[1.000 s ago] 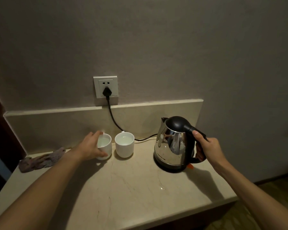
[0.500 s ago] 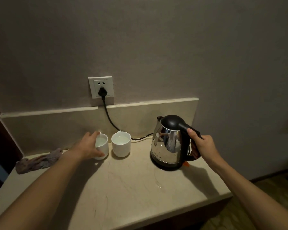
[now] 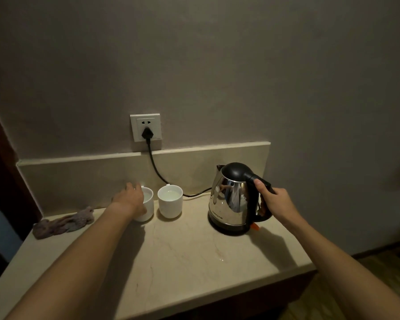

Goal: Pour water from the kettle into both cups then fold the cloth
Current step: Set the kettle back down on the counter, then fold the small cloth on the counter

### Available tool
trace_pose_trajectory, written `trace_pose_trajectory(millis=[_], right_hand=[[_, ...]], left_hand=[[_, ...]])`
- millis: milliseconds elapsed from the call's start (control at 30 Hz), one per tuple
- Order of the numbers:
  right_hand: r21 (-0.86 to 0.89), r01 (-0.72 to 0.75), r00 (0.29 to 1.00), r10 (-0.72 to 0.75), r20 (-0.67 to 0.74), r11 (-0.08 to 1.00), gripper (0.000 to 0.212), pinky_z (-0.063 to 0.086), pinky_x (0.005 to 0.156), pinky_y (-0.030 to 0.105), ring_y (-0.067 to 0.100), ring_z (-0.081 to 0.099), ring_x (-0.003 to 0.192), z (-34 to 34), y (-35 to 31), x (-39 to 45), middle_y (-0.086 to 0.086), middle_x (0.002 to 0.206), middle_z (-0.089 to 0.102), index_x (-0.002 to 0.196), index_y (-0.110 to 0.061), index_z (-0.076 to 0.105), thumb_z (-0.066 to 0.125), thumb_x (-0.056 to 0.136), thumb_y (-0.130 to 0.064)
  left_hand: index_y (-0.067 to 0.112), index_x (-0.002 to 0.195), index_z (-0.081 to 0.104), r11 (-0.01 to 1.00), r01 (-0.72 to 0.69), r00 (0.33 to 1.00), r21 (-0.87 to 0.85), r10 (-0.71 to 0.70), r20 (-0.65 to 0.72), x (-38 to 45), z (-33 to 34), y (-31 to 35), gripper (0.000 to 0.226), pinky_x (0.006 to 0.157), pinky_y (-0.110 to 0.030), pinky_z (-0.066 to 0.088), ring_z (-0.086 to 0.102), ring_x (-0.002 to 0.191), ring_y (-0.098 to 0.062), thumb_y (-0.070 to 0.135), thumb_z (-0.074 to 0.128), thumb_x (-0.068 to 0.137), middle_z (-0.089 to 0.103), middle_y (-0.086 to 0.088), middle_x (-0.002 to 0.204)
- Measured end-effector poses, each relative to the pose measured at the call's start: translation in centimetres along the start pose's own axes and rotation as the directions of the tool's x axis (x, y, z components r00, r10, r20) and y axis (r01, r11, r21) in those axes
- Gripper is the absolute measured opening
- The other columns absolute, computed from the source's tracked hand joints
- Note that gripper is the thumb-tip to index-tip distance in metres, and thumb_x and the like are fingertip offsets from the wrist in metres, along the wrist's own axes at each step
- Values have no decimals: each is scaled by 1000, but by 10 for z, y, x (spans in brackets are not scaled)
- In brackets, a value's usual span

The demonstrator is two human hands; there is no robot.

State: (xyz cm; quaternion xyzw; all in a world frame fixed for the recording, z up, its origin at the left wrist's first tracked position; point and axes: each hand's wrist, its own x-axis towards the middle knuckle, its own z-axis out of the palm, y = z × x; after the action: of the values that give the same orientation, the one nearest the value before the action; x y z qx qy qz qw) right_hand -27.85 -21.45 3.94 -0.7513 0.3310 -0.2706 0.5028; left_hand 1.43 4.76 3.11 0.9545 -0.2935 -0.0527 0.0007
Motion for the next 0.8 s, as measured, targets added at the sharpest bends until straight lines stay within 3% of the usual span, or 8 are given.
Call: trace_pose_trajectory(millis=[167,267,400,567,700,800], right_hand=[[-104,-5,1000,4,-4,995,62,51,66,32,19,64,63,-1,-5,-5,5,66,65,83,-6,67,51,92,-65],[-162,19,1000,-22,-15,987,49,50,67,31,21,67,76,2,-13,-8,7,81,69,98,-12,64,48,98,-58],[-288,14,997,-36,-70,958,42,51,78,39,24,63,92,6,-26,-7,9,102,67,108,-12,58,48,100,-52],[-554,-28,995,-30,-96,832,48,49,96,45,34,56,119,11,-57,2,19,135,55,142,-8,45,53,100,-30],[-705,32,989,-125,-81,708,47,48,93,44,37,54,118,34,-94,3,19,135,52,139,-8,46,51,96,-26],[-730,136,982,-187,12,669,48,48,98,46,37,54,120,67,-118,2,21,137,53,140,-7,47,48,96,-27]], left_hand=[[12,140,44,997,-22,998,71,27,-58,-16,-14,-7,57,97,-44,49,54,119,-31,39,64,93,46,-13,132],[14,137,50,996,-27,997,79,33,-66,-26,-25,-16,49,94,-42,51,57,116,-30,38,58,95,51,-12,132],[16,134,57,996,23,997,88,-17,-78,-40,-36,-33,46,90,-38,47,60,118,-31,40,56,94,58,-10,132],[16,133,59,992,63,995,110,-55,-80,-60,-54,-44,44,93,-37,47,59,120,-31,41,55,96,59,-9,135],[15,132,59,992,58,994,116,-48,-94,-73,-70,-49,42,98,-38,46,58,124,-31,38,54,97,57,-10,137],[15,132,60,993,56,992,107,-44,-117,-80,-78,-53,42,97,-39,46,58,123,-32,35,52,96,58,-11,138]])
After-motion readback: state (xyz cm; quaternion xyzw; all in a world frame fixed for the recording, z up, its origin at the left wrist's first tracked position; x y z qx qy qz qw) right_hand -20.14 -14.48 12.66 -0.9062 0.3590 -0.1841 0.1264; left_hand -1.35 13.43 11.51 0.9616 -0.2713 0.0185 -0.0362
